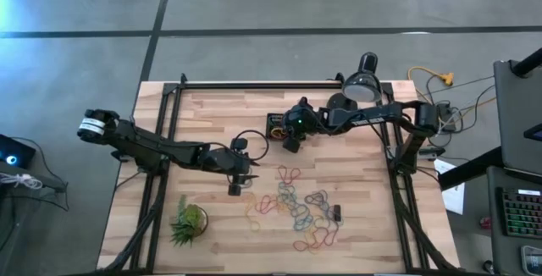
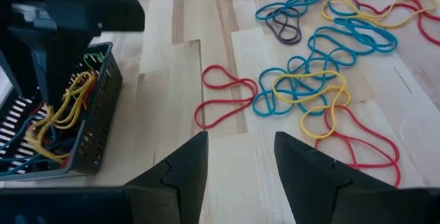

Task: Pick and place rubber bands into bin
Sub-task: Put the purple rubber band into the basket

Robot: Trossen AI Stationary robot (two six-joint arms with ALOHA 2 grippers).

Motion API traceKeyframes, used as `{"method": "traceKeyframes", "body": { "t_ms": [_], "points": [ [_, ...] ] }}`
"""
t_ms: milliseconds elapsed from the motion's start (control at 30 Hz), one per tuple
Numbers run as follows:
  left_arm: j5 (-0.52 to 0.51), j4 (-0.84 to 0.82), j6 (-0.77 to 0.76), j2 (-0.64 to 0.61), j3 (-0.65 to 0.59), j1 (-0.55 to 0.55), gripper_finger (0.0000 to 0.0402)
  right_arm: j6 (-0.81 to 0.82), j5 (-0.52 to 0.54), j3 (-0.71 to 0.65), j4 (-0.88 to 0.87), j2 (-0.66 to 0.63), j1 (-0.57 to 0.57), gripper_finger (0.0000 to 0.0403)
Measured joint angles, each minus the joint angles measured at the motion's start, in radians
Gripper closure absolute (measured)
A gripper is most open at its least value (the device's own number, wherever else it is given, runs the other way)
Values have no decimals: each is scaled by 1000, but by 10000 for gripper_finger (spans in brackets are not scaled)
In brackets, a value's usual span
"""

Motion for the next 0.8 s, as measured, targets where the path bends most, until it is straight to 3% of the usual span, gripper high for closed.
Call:
{"method": "traceKeyframes", "body": {
  "t_ms": [233,567,800],
  "points": [
    [0,-99,-25,0,0,-1,249,-21,1,-1,-79,-132,37,226],
    [1,-292,-130,0,-1,-1,249,-48,8,-81,-162,-342,265,231],
    [0,-305,16,37,-13,0,249,16,8,-156,-144,-403,453,242]
  ]
}}
